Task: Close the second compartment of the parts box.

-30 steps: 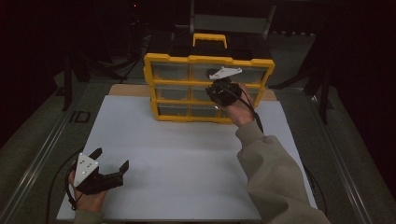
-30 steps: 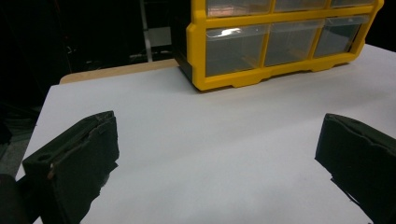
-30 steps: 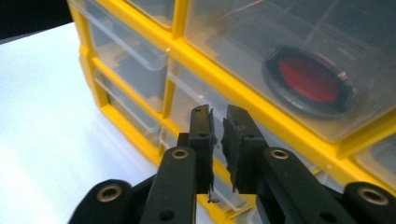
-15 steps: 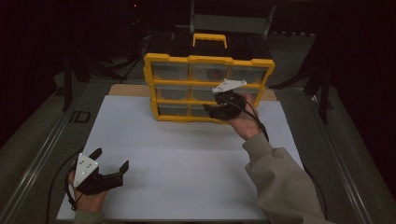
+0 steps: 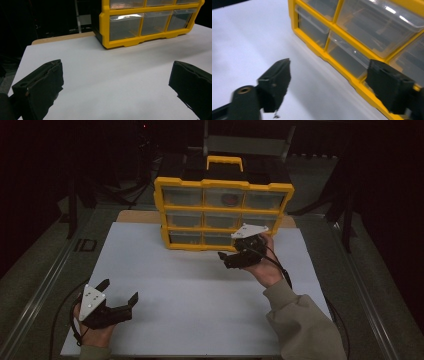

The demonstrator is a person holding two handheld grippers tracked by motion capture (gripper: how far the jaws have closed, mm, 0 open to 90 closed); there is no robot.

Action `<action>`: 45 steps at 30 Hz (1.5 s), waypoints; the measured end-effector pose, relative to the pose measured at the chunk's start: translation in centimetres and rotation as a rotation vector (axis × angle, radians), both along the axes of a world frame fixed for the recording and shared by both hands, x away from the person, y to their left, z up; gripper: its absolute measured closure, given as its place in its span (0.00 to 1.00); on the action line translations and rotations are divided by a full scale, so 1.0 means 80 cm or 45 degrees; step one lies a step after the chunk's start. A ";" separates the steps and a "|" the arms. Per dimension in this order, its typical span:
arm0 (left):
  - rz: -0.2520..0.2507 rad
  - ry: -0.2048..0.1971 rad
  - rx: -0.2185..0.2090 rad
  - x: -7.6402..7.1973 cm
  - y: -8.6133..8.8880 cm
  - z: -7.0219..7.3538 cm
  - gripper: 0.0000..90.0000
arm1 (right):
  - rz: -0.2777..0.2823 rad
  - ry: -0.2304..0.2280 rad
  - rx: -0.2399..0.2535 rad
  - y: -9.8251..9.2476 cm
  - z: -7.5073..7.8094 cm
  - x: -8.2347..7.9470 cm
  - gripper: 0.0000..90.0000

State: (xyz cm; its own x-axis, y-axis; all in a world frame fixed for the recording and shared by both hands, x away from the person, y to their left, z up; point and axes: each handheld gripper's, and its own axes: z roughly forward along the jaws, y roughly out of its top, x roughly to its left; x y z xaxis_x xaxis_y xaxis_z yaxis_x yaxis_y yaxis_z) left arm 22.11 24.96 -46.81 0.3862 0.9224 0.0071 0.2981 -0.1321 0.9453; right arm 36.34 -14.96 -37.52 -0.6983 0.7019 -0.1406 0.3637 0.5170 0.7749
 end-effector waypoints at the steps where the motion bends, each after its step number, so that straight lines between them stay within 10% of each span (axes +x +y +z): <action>1: 0.001 0.001 -0.002 0.000 0.000 0.000 0.00 | 0.005 0.001 -0.001 0.000 -0.002 -0.003 0.17; 34: 0.003 0.007 0.017 -0.001 -0.002 -0.002 0.00 | -0.120 -0.094 0.049 -0.092 -0.106 -0.101 0.15; 45: -0.008 0.006 0.011 0.000 -0.003 -0.002 0.00 | -0.227 -0.175 0.233 -0.132 -0.117 -0.125 0.12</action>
